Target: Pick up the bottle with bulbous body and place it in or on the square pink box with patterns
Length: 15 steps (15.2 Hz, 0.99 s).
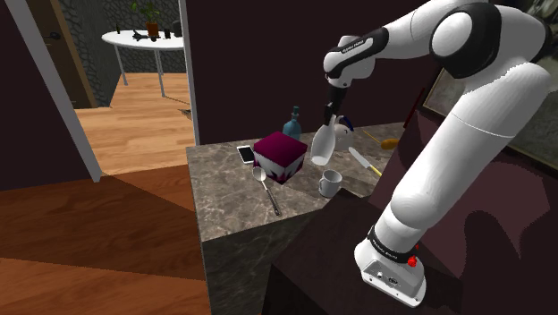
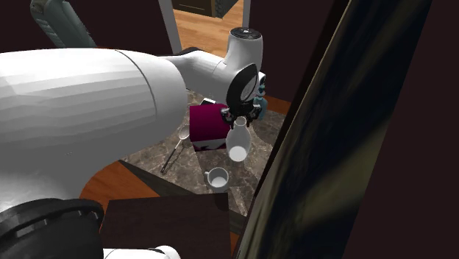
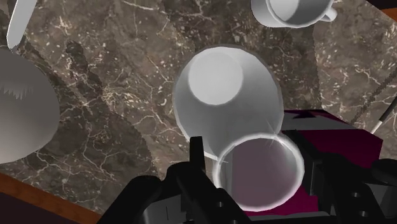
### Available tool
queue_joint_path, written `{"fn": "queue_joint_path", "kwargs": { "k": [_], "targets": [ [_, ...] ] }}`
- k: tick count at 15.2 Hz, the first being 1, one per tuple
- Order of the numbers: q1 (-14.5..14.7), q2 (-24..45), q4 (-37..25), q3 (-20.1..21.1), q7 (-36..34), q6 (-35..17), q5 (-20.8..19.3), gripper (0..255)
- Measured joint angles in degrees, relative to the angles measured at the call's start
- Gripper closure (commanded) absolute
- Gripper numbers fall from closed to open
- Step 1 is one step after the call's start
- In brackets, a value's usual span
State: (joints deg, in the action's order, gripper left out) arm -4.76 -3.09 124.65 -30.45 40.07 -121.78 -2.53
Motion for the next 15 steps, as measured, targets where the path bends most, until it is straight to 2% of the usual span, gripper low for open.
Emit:
{"fn": "queue_joint_path", "kwargs": {
  "k": [15],
  "targets": [
    [0.2,-3.84,-8.09,0.76,-1.27,11.51,-1.75,255]
  ]
}}
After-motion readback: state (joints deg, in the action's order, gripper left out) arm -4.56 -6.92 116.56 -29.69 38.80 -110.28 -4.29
